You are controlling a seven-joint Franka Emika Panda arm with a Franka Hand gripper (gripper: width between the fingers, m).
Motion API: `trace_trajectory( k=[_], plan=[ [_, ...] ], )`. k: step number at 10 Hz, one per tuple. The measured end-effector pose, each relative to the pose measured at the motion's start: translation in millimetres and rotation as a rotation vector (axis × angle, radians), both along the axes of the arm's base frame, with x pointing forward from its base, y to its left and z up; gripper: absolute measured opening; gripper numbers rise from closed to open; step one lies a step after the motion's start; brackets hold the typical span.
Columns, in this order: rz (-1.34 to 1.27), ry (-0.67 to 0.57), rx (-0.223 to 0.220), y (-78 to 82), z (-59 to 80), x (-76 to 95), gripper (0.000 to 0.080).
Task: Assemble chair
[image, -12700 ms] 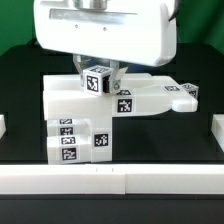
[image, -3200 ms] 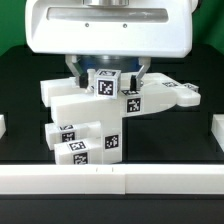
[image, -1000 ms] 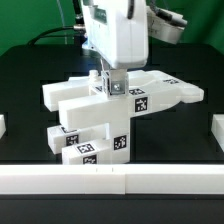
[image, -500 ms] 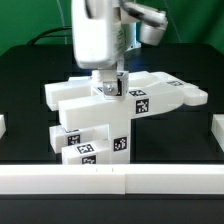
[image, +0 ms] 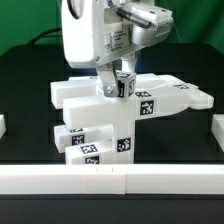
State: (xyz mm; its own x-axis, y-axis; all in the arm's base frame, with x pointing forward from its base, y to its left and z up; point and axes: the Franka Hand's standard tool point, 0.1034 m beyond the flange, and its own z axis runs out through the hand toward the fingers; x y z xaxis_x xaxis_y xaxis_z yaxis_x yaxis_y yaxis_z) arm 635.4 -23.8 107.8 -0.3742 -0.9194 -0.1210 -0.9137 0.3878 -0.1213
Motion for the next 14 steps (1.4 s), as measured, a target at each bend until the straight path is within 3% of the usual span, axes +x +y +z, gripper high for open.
trace_trajectory(
  k=[1,2,3,8,14],
  plan=[
    [0.021,0.009,0.003,1.1,0.3,-0.6,0.0495],
    [0.078,0.005,-0.005,1.9,1.0,0.2,0.0621],
    [0.185,-0.003,-0.022,1.8,0.8,0.0,0.0641],
    [0.522,-0.026,-0.075,1.7,0.8,0.0,0.0648],
    [1.167,-0.031,-0.202,-1.6,1.6,-0.1,0.0648]
  ],
)
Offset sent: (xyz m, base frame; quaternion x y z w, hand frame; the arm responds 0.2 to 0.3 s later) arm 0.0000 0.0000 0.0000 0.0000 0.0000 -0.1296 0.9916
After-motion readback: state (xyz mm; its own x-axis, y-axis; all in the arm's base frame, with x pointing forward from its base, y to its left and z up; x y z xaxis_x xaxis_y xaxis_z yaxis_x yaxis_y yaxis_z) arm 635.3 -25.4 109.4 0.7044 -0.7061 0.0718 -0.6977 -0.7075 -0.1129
